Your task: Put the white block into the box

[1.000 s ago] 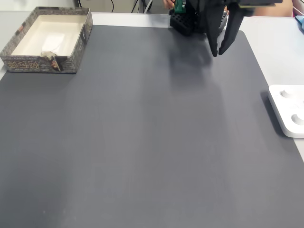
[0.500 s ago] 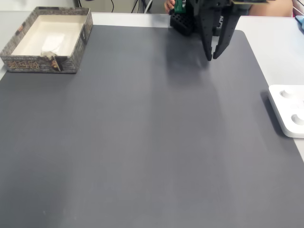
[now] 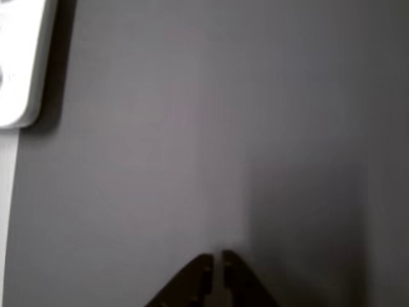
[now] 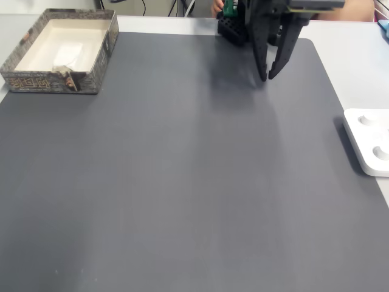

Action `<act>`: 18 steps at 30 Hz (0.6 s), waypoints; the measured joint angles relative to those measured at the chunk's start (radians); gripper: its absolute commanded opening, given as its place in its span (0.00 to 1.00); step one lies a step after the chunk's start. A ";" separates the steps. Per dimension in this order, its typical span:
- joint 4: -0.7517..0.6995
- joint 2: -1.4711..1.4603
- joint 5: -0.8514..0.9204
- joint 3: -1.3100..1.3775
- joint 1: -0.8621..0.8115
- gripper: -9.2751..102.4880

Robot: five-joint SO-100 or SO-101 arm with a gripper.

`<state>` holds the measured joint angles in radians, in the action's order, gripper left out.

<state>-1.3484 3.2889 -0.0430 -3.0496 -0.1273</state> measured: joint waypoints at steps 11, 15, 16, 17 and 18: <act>0.000 0.000 0.058 -0.023 0.000 0.07; 0.000 0.000 0.060 -0.023 0.000 0.07; 0.000 0.000 0.060 -0.023 0.000 0.07; 0.000 0.000 0.060 -0.023 0.000 0.07; 0.000 0.000 0.060 -0.023 -0.002 0.07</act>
<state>-1.3484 3.2889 0.0169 -3.0726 -0.1289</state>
